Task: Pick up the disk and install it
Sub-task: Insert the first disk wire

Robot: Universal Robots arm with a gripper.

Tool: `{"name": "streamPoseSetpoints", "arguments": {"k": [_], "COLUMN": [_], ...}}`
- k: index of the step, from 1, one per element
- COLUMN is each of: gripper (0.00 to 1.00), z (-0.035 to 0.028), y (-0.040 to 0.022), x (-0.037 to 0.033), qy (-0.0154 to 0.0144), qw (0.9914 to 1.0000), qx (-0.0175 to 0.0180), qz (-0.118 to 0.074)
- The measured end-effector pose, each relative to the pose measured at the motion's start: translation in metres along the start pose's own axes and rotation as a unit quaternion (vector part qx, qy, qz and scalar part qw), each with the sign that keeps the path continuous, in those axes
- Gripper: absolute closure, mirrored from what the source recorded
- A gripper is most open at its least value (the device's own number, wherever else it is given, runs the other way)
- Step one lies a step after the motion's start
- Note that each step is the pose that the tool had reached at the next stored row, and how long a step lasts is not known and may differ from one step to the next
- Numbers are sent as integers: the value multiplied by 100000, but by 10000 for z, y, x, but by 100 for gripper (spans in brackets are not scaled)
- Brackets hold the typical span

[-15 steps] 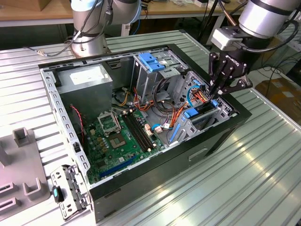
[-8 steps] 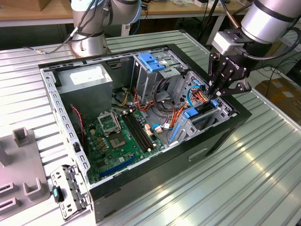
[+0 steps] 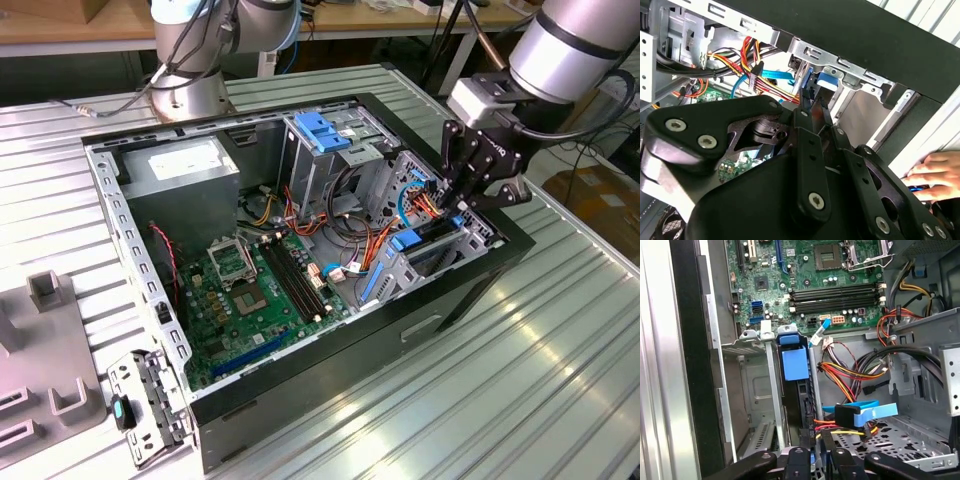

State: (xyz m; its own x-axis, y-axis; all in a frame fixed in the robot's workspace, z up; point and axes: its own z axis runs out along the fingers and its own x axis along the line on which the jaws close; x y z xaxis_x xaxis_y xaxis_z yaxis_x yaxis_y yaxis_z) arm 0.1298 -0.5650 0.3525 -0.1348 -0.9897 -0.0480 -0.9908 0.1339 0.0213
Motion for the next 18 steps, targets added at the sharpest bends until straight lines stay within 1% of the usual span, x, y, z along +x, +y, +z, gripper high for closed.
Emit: {"name": "streamPoseSetpoints", "arguments": {"k": [2,4,10,18], "gripper": [76,76,76,76], "z": [9,13,32,58], "y": [16,31,36,36], "x": [11,16,22,29], "qy": [-71,-117,-172,-240], "qw": [100000,100000,99999,99998], "qx": [-8,55,251,339], "qz": [-109,-243,-430,-491]}}
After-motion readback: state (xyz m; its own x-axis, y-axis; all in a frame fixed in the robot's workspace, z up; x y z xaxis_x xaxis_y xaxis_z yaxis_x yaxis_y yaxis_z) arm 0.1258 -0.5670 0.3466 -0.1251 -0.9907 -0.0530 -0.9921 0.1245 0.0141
